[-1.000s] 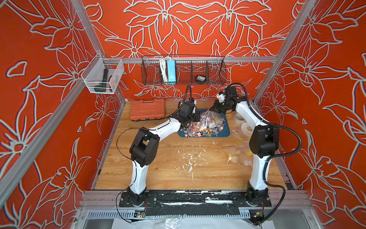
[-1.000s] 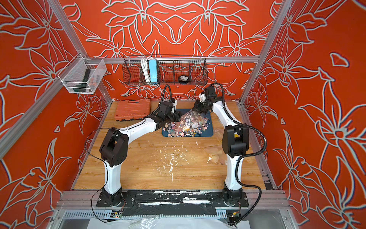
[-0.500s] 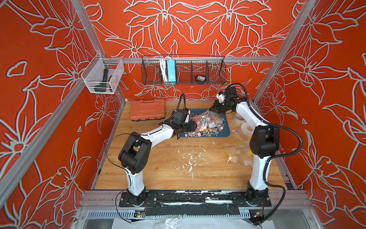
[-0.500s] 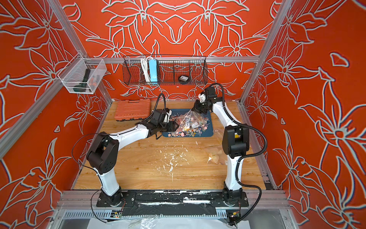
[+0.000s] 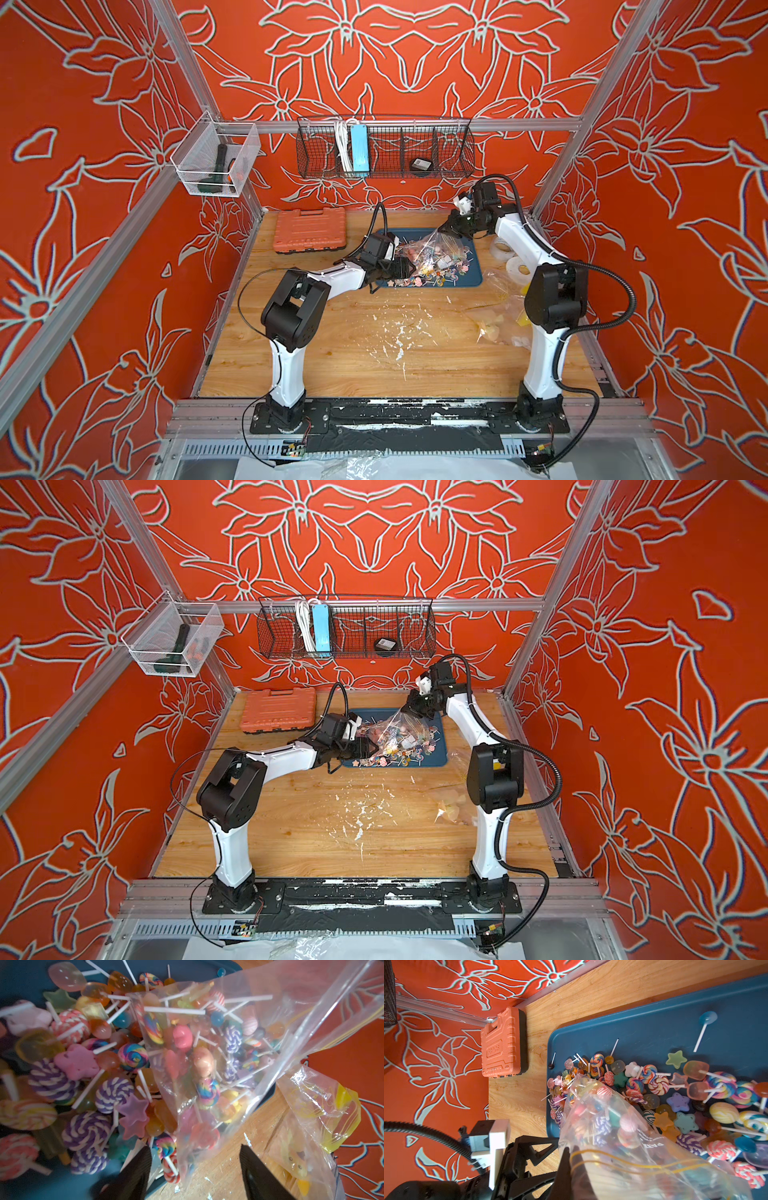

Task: Pour candies out of the ziploc bag
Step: 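Pour the candies out of the ziploc bag onto the tray.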

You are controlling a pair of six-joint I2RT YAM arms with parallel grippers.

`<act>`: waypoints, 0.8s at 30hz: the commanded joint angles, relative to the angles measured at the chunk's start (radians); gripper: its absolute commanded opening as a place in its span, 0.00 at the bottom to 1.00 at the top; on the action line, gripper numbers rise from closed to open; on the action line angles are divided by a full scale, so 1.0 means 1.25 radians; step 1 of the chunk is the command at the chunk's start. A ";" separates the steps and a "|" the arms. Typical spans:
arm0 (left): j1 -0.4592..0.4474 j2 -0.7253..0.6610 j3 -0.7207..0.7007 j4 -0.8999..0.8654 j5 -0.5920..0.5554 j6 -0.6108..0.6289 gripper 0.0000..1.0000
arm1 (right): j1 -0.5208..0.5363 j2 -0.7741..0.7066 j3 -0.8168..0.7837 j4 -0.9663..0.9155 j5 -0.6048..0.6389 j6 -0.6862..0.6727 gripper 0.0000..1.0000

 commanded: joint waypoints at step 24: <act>0.008 0.092 0.091 0.047 0.063 -0.025 0.55 | 0.006 -0.022 -0.012 0.029 -0.028 0.005 0.00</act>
